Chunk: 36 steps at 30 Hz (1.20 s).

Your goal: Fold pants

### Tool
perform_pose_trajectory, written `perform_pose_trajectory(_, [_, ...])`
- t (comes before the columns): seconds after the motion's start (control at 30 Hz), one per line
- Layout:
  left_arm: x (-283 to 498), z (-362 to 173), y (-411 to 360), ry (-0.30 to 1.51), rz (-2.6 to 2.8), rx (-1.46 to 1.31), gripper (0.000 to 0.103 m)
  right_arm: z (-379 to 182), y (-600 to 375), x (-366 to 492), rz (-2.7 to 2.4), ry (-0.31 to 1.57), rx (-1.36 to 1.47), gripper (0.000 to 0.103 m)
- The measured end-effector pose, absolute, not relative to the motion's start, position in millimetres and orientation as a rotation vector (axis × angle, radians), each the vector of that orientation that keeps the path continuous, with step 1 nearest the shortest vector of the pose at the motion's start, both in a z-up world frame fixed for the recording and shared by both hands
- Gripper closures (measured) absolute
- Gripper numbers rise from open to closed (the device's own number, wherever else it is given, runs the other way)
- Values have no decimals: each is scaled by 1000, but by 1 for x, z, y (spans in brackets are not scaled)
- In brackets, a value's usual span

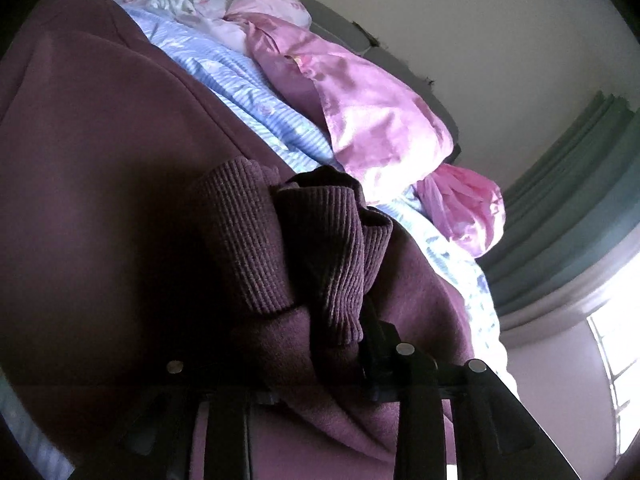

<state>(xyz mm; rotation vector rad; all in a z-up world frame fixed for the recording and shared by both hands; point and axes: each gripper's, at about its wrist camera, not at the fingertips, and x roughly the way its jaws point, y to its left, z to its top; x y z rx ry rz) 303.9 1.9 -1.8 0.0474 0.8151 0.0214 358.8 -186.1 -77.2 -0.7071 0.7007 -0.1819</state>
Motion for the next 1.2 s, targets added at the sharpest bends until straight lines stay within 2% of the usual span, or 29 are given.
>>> perform_pose_trajectory(0.2, [303, 1, 15, 797, 65, 16, 12, -76, -164, 341, -253, 612, -851, 66])
perform_pose_trajectory(0.27, [303, 1, 17, 792, 77, 15, 10, -74, -162, 331, -247, 594, -864, 50])
perform_pose_trajectory(0.3, [303, 0, 17, 792, 82, 20, 10, -74, -163, 327, -245, 585, -869, 46])
perform_pose_trajectory(0.37, [304, -2, 17, 798, 81, 33, 10, -72, -167, 321, -267, 574, -873, 22])
perform_pose_trajectory(0.47, [304, -1, 17, 794, 82, 35, 9, -61, -171, 309, -252, 550, -830, 0])
perform_pose_trajectory(0.63, [305, 1, 29, 794, 82, -1, 8, -27, -168, 267, -125, 471, -737, 0])
perform_pose_trajectory(0.8, [303, 2, 57, 808, 52, -78, 8, -5, -173, 242, 166, 552, -338, 0])
perform_pose_trajectory(0.93, [299, -3, 93, 802, 46, -158, 7, -3, -172, 251, 203, 665, -233, 0])
perform_pose_trajectory(1.2, [320, -19, 125, 792, 42, -402, 7, 36, -200, 297, -61, 618, 0, 0])
